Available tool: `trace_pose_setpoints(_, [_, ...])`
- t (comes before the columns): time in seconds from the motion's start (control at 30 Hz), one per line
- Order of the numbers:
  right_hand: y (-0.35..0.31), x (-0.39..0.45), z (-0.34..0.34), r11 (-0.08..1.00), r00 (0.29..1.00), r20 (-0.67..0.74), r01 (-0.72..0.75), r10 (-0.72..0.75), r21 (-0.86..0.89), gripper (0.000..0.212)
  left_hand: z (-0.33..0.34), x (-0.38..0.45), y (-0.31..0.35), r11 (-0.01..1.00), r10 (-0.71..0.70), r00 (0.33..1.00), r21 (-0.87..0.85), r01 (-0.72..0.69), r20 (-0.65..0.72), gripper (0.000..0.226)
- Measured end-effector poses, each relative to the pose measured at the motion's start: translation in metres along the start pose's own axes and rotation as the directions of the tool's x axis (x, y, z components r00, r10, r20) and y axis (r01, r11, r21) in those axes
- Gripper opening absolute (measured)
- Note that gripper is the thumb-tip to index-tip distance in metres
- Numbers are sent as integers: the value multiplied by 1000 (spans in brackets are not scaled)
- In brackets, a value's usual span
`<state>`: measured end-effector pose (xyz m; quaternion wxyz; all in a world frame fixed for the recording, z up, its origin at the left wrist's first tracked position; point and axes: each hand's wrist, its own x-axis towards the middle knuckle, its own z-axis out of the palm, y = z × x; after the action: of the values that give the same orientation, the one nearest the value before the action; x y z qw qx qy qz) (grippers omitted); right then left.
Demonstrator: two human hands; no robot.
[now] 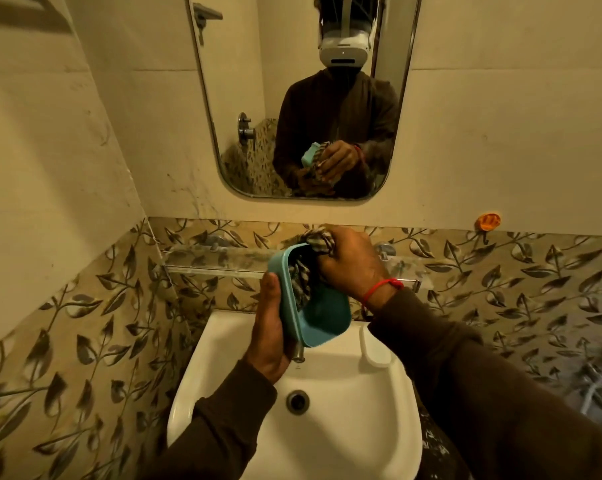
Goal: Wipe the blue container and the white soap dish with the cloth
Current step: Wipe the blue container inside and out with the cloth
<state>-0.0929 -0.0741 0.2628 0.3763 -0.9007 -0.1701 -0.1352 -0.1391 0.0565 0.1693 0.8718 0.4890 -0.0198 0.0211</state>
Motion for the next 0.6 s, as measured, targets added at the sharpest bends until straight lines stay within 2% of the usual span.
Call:
trace_pose_setpoints(0.1, [3, -3, -4, 958, 992, 53, 128, -118, -258, 37, -5, 3, 5, 984, -150, 987, 102, 143, 59, 63])
trace_pose_setpoints(0.17, [-3, -10, -2, 878, 959, 169, 277, -228, -390, 35, -4, 5, 14, 964, -250, 961, 124, 235, 116, 60])
trace_pose_setpoints(0.23, [-10, -15, 6, 824, 927, 218, 372, -306, -428, 30, 1, 5, 20, 960, -262, 958, 129, 247, 115, 64])
trace_pose_setpoints(0.33, [-10, -13, 8, 875, 952, 181, 300, -248, -379, 29, 6, 3, 20, 971, -196, 980, 144, 189, 35, 63])
trace_pose_setpoints(0.4, [-4, -7, 6, 913, 967, 195, 224, -165, -340, 30, 2, 1, 19, 968, -190, 981, 175, 180, 40, 60])
trace_pose_setpoints(0.47, [-1, -2, 5, 934, 972, 209, 171, -107, -313, 33, -1, 1, 19, 949, -173, 983, 277, 152, 53, 59])
trace_pose_setpoints(0.53, [0, 1, 7, 952, 975, 197, 151, -100, -265, 33, 0, 0, 16, 947, -124, 992, 303, 108, 34, 46])
trace_pose_setpoints(0.6, [-2, 4, 10, 966, 981, 160, 142, -108, -217, 28, 2, -3, 12, 973, -64, 998, 222, 68, -24, 33])
